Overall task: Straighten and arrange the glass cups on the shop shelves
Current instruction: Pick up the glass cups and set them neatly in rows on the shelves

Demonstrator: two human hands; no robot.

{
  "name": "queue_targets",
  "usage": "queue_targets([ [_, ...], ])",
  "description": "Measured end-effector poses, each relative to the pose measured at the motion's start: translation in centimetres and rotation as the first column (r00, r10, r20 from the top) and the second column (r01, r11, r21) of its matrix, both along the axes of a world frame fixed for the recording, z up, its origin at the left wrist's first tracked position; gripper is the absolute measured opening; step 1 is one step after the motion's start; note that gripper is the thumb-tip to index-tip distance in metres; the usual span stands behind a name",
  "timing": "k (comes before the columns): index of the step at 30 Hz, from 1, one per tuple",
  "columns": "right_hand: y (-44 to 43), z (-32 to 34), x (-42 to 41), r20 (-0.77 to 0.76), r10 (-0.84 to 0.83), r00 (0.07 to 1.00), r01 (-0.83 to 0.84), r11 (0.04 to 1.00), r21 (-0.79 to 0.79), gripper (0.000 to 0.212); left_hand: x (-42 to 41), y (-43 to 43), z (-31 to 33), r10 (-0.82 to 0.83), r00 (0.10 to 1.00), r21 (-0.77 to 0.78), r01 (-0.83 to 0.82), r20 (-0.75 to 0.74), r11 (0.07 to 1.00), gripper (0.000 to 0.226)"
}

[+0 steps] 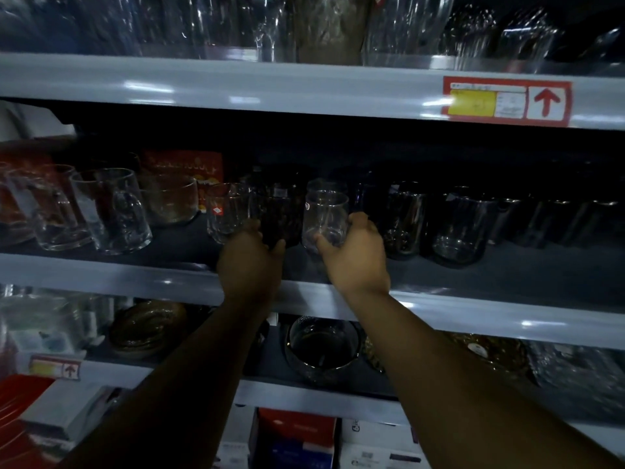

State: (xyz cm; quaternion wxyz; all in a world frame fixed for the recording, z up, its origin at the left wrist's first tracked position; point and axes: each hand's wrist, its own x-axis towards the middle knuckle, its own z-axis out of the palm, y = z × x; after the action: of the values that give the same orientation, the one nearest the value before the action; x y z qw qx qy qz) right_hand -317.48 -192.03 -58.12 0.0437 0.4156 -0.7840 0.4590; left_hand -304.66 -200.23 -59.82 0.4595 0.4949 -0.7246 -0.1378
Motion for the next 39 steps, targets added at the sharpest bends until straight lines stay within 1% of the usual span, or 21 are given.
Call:
queue_targets([
  [7, 0.1, 0.0, -0.1, -0.023, 0.015, 1.000, -0.016, 1.000, -0.002, 0.053, 0.3, 0.3, 0.6, 0.025, 0.996, -0.051, -0.021, 0.081, 0.998, 0.026],
  [8, 0.1, 0.1, -0.1, -0.018, 0.018, 1.000, -0.018, 1.000, -0.003, 0.053, 0.5, 0.4, 0.6, 0.000, 0.998, -0.066, 0.004, 0.068, 0.998, 0.024],
  [9, 0.1, 0.2, -0.1, -0.014, 0.024, 1.000, -0.024, 1.000, -0.004, 0.051, 0.7, 0.5, 0.6, -0.047, 0.999, -0.075, 0.049, 0.023, 0.996, 0.020],
  [11, 0.2, 0.5, -0.2, -0.013, 0.050, 0.999, -0.050, 0.999, -0.008, 0.048, 1.3, 0.9, 0.9, -0.183, 0.978, -0.091, 0.174, -0.104, 0.981, 0.014],
  [12, 0.4, 0.7, -0.3, -0.013, 0.070, 0.997, -0.070, 0.998, -0.009, 0.047, 1.5, 1.1, 1.1, -0.247, 0.959, -0.107, 0.234, -0.141, 0.966, 0.016],
  [13, 0.7, 0.9, -0.4, -0.015, 0.093, 0.996, -0.093, 0.996, -0.007, 0.045, 1.7, 1.4, 1.5, -0.301, 0.943, -0.118, 0.286, -0.139, 0.951, 0.019],
  [14, 1.0, 1.2, -0.5, -0.023, 0.115, 0.993, -0.116, 0.993, -0.001, 0.044, 1.8, 1.8, 1.8, -0.349, 0.930, -0.119, 0.336, -0.113, 0.934, 0.023],
  [16, 2.3, 1.8, -0.7, -0.059, 0.165, 0.984, -0.164, 0.986, 0.028, 0.040, 1.9, 3.0, 2.6, -0.423, 0.906, -0.090, 0.421, -0.003, 0.903, 0.029],
  [18, 4.2, 2.4, -0.9, -0.127, 0.220, 0.967, -0.214, 0.975, 0.058, 0.037, 1.4, 4.5, 3.3, -0.458, 0.882, -0.052, 0.465, 0.110, 0.884, 0.029],
  [19, 5.4, 2.6, -1.2, -0.156, 0.238, 0.959, -0.232, 0.971, 0.058, 0.036, 1.0, 5.4, 3.6, -0.474, 0.871, -0.055, 0.484, 0.130, 0.874, 0.028],
  [21, 8.0, 2.9, -2.1, -0.185, 0.227, 0.956, -0.228, 0.974, 0.015, 0.035, -0.3, 7.1, 4.1, -0.501, 0.858, -0.080, 0.511, 0.114, 0.856, 0.028],
  [23, 10.7, 3.0, -3.9, -0.189, 0.134, 0.973, -0.152, 0.985, -0.082, 0.032, -2.1, 8.6, 4.5, -0.511, 0.856, -0.039, 0.515, 0.074, 0.856, 0.031],
  [25, 13.1, 2.9, -6.4, -0.157, -0.007, 0.988, -0.020, 0.986, -0.166, 0.032, -4.2, 9.6, 4.7, -0.509, 0.860, 0.024, 0.509, 0.036, 0.861, 0.038],
  [26, 14.1, 2.9, -7.7, -0.120, -0.071, 0.990, 0.048, 0.983, -0.180, 0.036, -5.4, 10.2, 4.9, -0.509, 0.861, 0.050, 0.508, 0.009, 0.860, 0.042],
  [28, 15.4, 3.2, -10.1, 0.004, -0.146, 0.989, 0.145, 0.980, -0.136, 0.052, -7.6, 11.0, 5.2, -0.504, 0.863, 0.114, 0.506, -0.042, 0.855, 0.050],
  [30, 15.7, 3.6, -11.9, 0.136, -0.136, 0.981, 0.145, 0.987, -0.063, 0.069, -9.6, 11.4, 5.2, -0.488, 0.869, 0.182, 0.493, -0.078, 0.851, 0.060],
  [31, 15.6, 3.8, -12.5, 0.175, -0.116, 0.978, 0.124, 0.992, -0.035, 0.078, -10.5, 11.5, 5.2, -0.471, 0.878, 0.203, 0.479, -0.088, 0.854, 0.068],
  [33, 15.0, 4.0, -13.4, 0.201, -0.078, 0.977, 0.077, 0.997, 0.013, 0.093, -12.0, 11.1, 4.9, -0.424, 0.898, 0.234, 0.440, -0.118, 0.867, 0.082],
  [34, 14.5, 3.9, -13.8, 0.214, -0.058, 0.975, 0.053, 0.998, 0.029, 0.097, -12.5, 10.9, 4.8, -0.401, 0.906, 0.248, 0.422, -0.131, 0.872, 0.085],
  [36, 13.5, 3.5, -14.4, 0.235, -0.025, 0.972, 0.016, 0.999, 0.040, 0.098, -13.4, 10.3, 4.4, -0.383, 0.911, 0.280, 0.411, -0.150, 0.868, 0.081],
  [39, 12.7, 2.5, -15.4, 0.207, -0.004, 0.978, -0.004, 0.999, 0.038, 0.078, -14.2, 9.7, 3.7, -0.381, 0.911, 0.265, 0.411, -0.159, 0.872, 0.070],
])
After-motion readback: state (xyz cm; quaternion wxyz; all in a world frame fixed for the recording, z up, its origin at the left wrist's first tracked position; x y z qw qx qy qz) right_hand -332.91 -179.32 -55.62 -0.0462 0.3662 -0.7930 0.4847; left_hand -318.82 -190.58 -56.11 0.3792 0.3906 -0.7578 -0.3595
